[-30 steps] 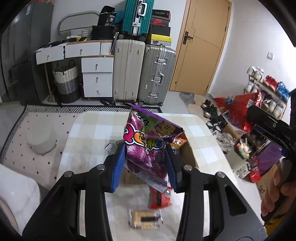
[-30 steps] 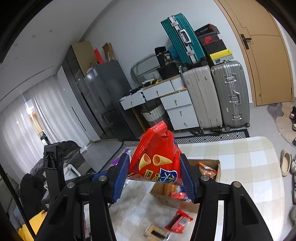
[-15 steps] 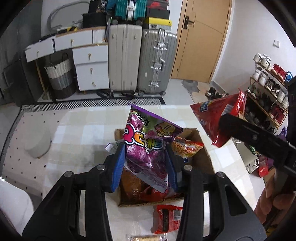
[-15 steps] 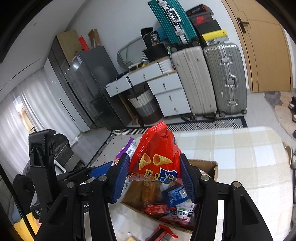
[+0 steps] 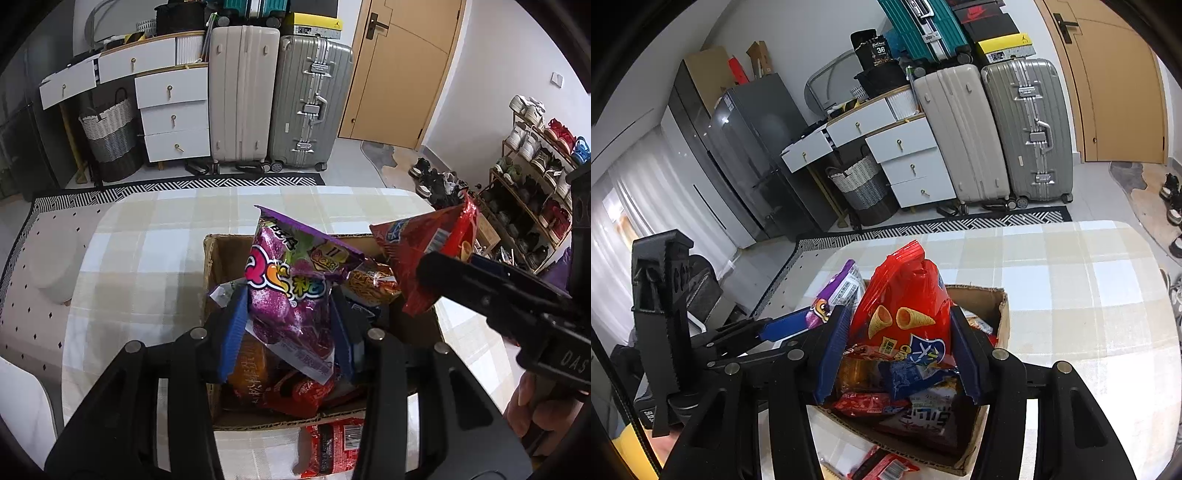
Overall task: Organize snacks
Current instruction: 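Lift both bags and carry them over the cardboard box, then open both tools to drop the bags into the box and withdraw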
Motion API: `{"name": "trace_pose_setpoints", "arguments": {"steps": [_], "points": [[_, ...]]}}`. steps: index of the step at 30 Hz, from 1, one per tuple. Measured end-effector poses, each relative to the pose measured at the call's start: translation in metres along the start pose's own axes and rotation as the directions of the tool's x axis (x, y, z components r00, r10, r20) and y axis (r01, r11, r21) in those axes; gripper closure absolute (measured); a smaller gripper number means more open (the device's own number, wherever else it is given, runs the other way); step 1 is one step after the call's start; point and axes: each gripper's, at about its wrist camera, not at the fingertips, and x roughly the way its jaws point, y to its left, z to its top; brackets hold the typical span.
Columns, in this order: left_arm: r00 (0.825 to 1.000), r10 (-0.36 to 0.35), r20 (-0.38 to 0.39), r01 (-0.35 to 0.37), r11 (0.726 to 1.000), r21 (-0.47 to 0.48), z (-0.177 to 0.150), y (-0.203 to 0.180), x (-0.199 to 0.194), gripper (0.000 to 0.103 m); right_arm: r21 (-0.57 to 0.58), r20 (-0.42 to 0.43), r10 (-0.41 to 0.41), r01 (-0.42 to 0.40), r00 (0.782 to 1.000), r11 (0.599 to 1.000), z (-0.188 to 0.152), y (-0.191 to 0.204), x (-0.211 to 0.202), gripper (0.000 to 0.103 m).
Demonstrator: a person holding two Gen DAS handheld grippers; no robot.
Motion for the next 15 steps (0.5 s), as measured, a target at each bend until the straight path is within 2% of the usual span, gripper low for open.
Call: {"name": "trace_pose_setpoints", "arguments": {"steps": [5,10,15], "points": [[1.0,-0.028,-0.012,0.028,1.0,-0.011,-0.002,0.007,0.006,0.063,0.007,-0.015,0.015,-0.014,1.0,1.0,-0.006,0.0,0.002,0.048],[0.999,-0.027,-0.018,0.027,1.0,0.002,-0.003,0.012,0.006,0.061,0.009,-0.039,0.01,-0.01,0.999,1.0,-0.006,0.002,0.008,0.047],[0.999,-0.037,-0.005,0.037,0.999,0.027,-0.009,0.011,-0.002,0.056,-0.019,-0.013,0.005,-0.005,1.0,1.0,-0.005,0.008,0.002,0.047]]}}
